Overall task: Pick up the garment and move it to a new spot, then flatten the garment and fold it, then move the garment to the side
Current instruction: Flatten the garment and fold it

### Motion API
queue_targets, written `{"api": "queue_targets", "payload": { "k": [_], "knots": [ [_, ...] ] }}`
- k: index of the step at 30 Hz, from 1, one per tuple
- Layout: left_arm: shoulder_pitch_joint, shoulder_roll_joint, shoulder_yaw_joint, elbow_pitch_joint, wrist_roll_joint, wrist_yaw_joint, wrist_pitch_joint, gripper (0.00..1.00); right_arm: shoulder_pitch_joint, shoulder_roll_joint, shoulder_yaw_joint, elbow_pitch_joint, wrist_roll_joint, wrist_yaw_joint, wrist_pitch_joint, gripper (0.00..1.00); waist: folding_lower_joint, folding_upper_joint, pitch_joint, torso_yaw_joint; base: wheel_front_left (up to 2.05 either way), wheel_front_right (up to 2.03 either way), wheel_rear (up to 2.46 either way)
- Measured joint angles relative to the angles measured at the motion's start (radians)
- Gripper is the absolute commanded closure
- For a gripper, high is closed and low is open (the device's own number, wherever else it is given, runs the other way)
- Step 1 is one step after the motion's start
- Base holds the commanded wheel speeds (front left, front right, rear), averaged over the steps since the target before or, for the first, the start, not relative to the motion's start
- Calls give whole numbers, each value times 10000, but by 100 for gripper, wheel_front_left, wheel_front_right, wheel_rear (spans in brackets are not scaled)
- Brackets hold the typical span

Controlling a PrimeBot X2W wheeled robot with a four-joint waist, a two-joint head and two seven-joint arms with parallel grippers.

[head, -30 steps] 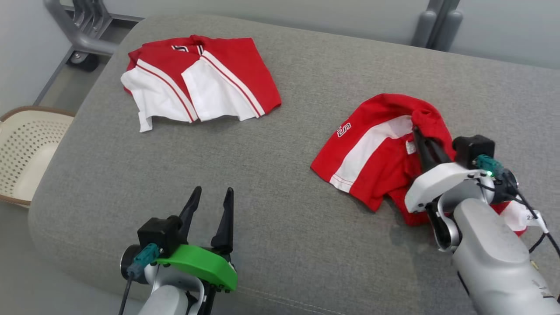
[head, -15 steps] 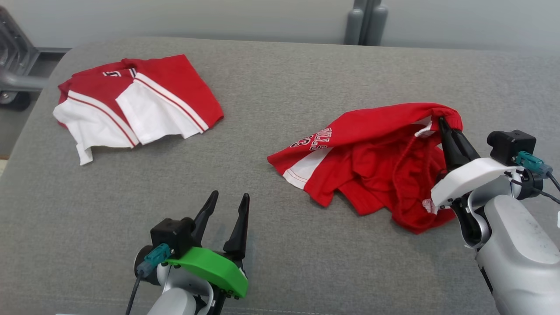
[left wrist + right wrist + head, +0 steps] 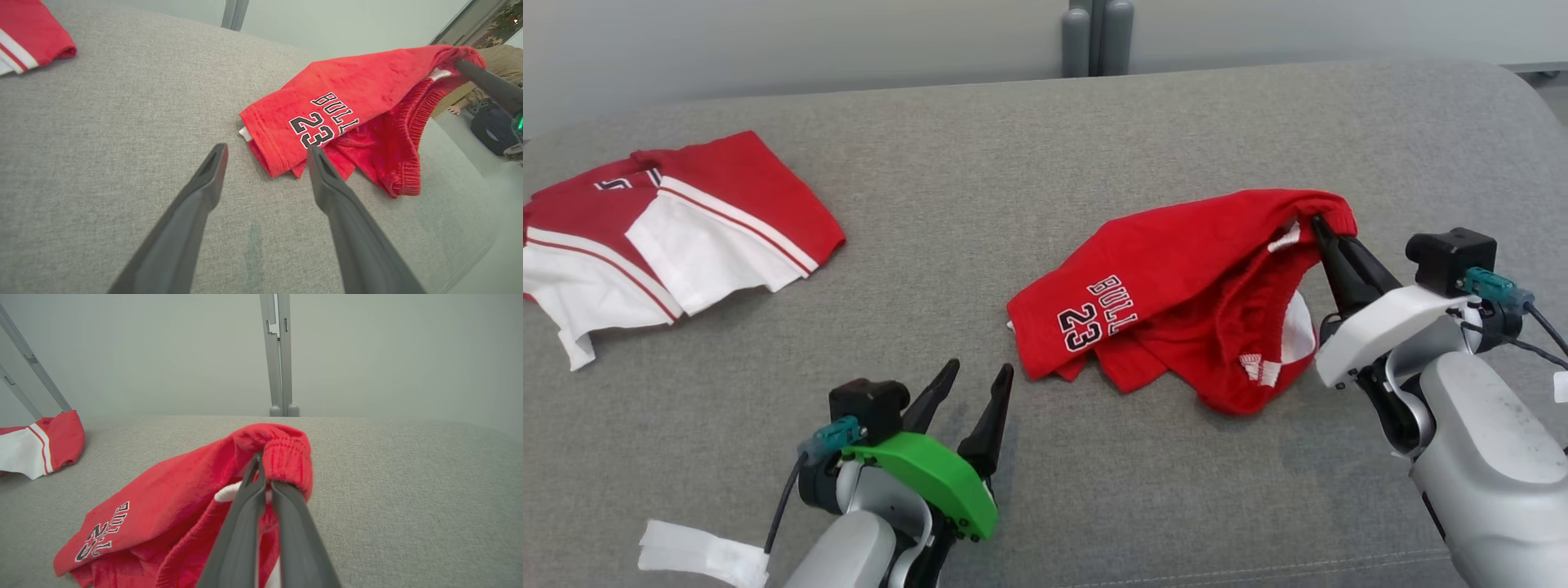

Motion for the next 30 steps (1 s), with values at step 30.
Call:
{"api": "queue_targets", "payload": {
  "k": [30],
  "knots": [
    [479,-8,1352,-192,-922,364,-1423,0,-3428,121,3377,-3674,-132,192,631,100,0,0,-1241,354,0,0,0]
  ]
}}
